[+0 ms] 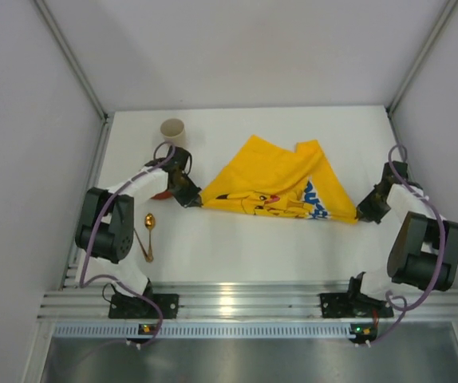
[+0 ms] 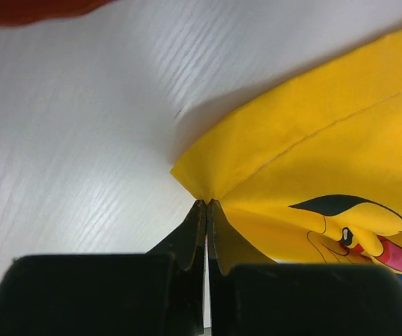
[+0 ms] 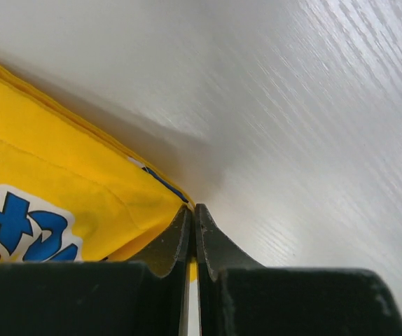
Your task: Set the dinner table for one person
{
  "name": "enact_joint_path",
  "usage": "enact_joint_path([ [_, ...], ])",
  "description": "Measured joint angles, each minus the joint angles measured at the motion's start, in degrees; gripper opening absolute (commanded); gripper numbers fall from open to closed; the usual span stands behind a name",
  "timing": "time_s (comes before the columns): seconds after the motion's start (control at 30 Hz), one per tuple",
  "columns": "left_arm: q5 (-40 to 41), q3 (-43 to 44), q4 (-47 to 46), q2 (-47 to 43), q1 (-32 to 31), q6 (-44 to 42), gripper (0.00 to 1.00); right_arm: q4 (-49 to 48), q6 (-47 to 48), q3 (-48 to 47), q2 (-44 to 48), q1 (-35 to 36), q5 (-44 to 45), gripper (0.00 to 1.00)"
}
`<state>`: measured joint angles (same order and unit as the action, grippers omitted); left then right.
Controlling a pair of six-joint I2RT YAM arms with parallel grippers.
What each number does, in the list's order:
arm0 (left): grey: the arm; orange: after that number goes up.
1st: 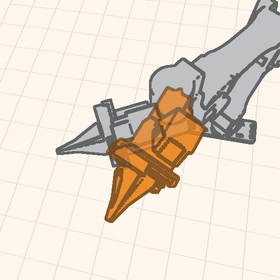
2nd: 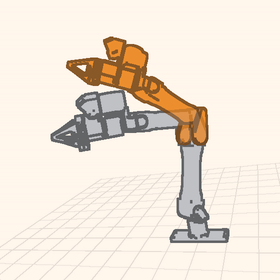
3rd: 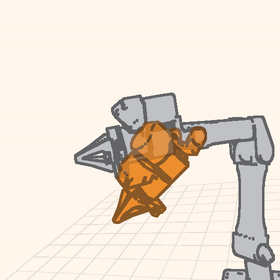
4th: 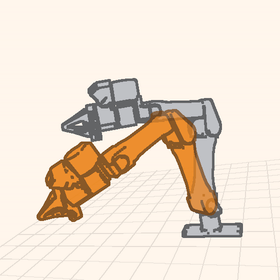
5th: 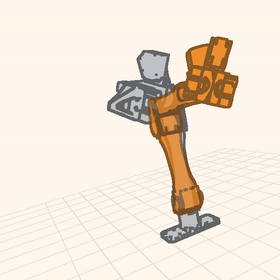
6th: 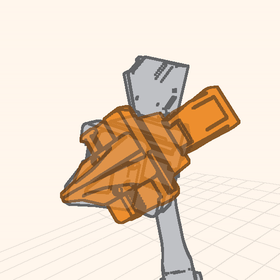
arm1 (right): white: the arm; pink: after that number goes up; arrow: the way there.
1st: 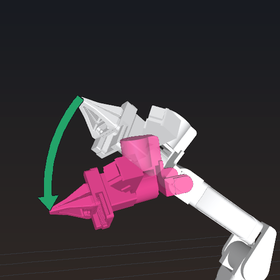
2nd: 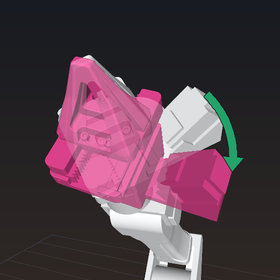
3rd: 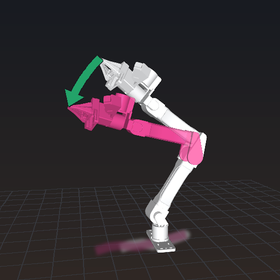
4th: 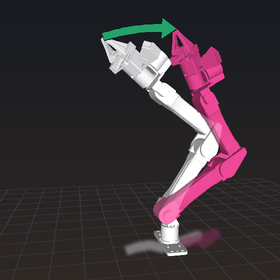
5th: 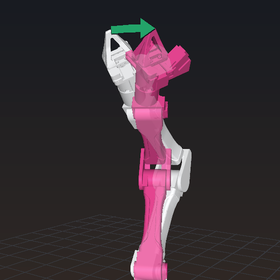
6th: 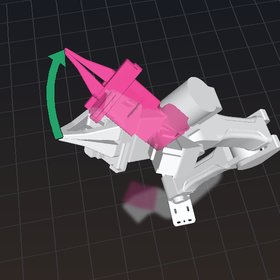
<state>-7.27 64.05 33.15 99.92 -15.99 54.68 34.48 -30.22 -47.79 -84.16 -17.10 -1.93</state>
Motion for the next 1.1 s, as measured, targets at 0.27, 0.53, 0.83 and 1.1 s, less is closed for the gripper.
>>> enact_joint_path([
  [0.27,0.7,-13.2,4.1,-12.2,-4.9,10.3,0.0,9.8,-2.8,2.6,13.0,0.0,3.3,0.0],
  [0.53,-1.1,-12.4,11.5,-11.3,-13.1,14.2,0.0,18.9,-8.3,0.7,13.3,1.7,2.5,0.0],
  [0.83,-2.9,-4.5,14.6,-2.6,-16.0,12.1,0.74,20.1,-11.5,7.6,15.4,6.8,-2.3,0.0],
  [1.1,3.9,13.8,20.8,-3.0,-16.1,6.9,0.69,32.1,-12.3,-4.7,20.1,6.6,5.2,0.77],
])
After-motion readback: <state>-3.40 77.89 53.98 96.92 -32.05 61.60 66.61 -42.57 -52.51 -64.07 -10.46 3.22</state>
